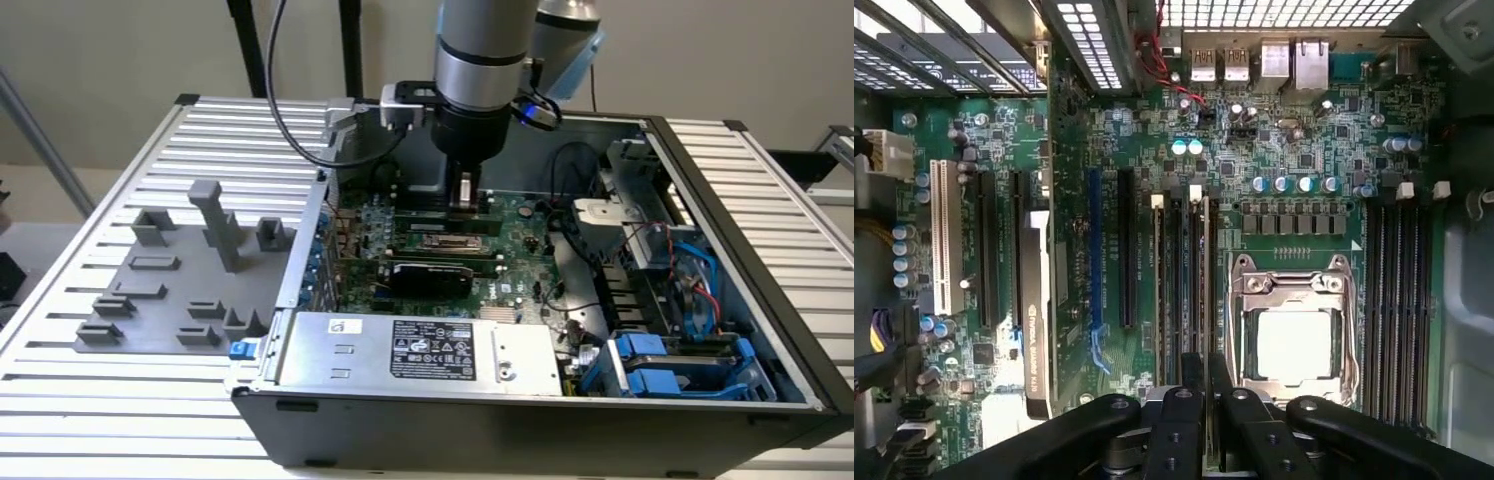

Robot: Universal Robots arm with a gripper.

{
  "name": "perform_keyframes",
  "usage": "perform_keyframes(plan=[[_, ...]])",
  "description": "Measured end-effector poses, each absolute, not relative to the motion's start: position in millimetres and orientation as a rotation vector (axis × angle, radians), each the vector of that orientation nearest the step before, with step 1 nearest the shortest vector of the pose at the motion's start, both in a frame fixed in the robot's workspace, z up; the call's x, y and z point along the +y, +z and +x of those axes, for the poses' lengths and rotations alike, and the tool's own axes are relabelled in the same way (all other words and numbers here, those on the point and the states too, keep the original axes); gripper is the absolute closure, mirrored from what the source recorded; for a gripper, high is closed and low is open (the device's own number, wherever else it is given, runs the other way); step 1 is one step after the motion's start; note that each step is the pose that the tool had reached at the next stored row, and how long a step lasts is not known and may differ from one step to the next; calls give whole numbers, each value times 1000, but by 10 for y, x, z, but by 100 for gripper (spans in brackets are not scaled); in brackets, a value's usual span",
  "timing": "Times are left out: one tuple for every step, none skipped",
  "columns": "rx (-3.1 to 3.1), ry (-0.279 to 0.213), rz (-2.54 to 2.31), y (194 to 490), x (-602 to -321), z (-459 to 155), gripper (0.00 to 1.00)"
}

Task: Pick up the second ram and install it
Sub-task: 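Insert the second ram into the second slot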

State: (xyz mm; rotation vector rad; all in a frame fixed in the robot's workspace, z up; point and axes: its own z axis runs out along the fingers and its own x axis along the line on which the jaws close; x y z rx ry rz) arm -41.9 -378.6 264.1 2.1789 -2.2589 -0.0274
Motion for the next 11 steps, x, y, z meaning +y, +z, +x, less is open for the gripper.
perform_keyframes(plan=[[-2259,-27,2179,2622,-3787,-419,100],[-2259,-27,2179,2604,-3787,-419,100],[-2259,-27,2178,2585,-3785,-419,100],[-2261,-27,2177,2567,-3782,-418,100],[-2263,-27,2175,2549,-3779,-418,100],[-2265,-27,2173,2530,-3776,-419,100],[-2267,-27,2170,2512,-3773,-419,100],[-2270,-27,2167,2494,-3769,-419,100],[-2275,-27,2162,2476,-3765,-418,100],[-2281,-27,2157,2458,-3762,-418,100],[-2286,-27,2151,2440,-3761,-418,100]])
